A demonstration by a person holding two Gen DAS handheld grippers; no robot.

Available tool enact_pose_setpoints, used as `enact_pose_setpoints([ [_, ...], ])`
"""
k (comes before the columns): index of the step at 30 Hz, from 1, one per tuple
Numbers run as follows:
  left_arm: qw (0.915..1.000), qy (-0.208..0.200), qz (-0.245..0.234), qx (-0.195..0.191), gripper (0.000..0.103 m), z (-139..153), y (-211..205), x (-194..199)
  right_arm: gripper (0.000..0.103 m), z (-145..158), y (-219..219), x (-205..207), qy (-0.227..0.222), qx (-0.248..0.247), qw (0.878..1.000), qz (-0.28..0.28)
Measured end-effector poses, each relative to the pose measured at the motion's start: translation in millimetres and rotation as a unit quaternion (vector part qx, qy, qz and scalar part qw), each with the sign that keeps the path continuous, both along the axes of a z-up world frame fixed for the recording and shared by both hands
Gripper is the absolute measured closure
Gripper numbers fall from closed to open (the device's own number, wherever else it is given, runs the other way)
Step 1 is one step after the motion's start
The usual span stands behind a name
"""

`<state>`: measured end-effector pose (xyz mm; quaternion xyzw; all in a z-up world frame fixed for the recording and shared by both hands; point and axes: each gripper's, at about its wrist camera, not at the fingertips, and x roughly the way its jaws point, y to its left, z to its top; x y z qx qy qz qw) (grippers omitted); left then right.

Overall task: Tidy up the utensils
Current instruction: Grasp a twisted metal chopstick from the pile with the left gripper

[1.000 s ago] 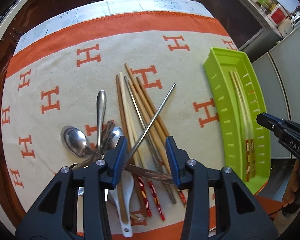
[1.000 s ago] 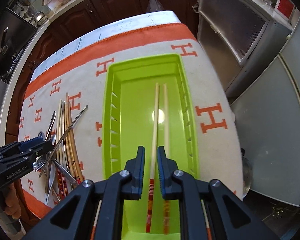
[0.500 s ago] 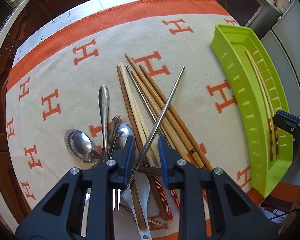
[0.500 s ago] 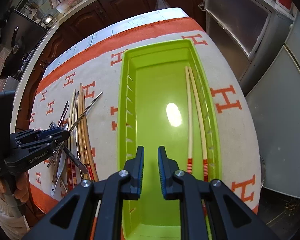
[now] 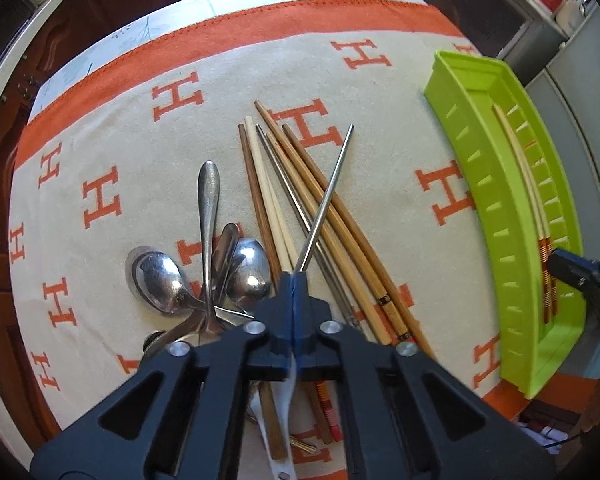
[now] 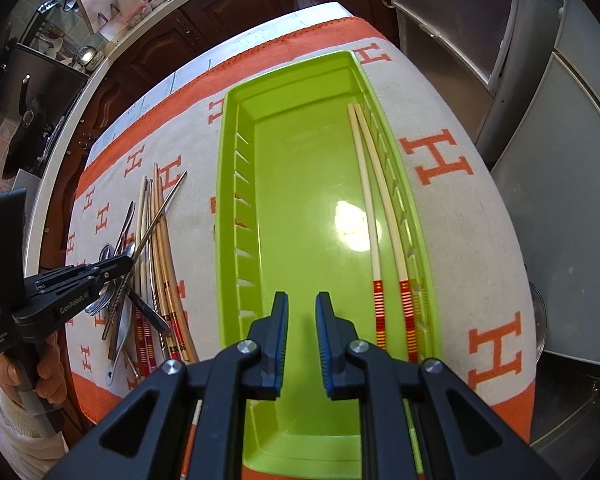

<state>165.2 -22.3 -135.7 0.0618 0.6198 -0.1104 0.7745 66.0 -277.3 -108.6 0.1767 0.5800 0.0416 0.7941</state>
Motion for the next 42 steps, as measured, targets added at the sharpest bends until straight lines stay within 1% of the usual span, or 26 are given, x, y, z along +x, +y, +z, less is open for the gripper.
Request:
enact_pose_setpoints([
  [2,0.9996,0.007,0.014,-0.024,0.103,6.5,3.6,-2.5,0.089,0.5,-1.1,-2.6,-0.001,0.004,1.0,-0.002],
  [6,0.9991,0.001,0.026,-0.033,0.103,14.6,6.9,-8.8,0.089,0.4,-0.9,-5.9,-0.002,0.007,1.0,-0.001],
  [8,0.9996,-0.012,0.022,-0.017,0.103,16.4,5.6,-12.4,0.089,1.1,0.1,-7.4,-0.002,0.008,1.0,0.0],
  [13,0.9997,-0.022,-0.012,-0.006,0.103,13.8,5.2,-13.4,0.089,3.3,1.0,-13.0,-0.007,0.013,1.0,0.003],
  [18,0.9994,-0.005,-0.035,-0.003,0.102,0.1,7.9,-12.6,0.089,1.5,2.0,-15.9,-0.006,0.014,1.0,0.004],
  [19,0.9991,-0.014,-0.039,0.002,0.101,-0.3,8.6,-13.5,0.089,1.3,2.8,-16.1,-0.006,0.012,1.0,0.005],
  [21,0.9987,-0.015,-0.048,0.01,0.091,-3.6,10.1,-14.8,0.089,0.5,3.6,-16.0,-0.005,0.011,1.0,0.007],
  [23,0.9983,-0.016,-0.056,0.007,0.088,-8.3,12.5,-15.2,0.089,-0.6,4.4,-15.5,-0.004,0.012,1.0,0.008],
  [29,0.9965,-0.038,-0.073,0.016,0.087,-10.1,12.4,-25.1,0.089,-5.1,7.6,-15.0,-0.001,0.012,1.0,0.006],
  [36,0.9938,-0.06,-0.082,0.046,0.088,-10.3,1.4,-36.6,0.089,-10.2,7.0,-16.7,0.004,0.012,1.0,0.003],
  [41,0.9887,-0.077,-0.097,0.084,0.088,-12.4,-13.4,-39.7,0.089,-10.5,7.8,-17.6,0.003,0.012,1.0,0.002],
  [42,0.9874,-0.081,-0.1,0.092,0.091,-13.2,-16.5,-40.8,0.09,-10.7,7.8,-17.7,0.003,0.012,1.0,0.002],
])
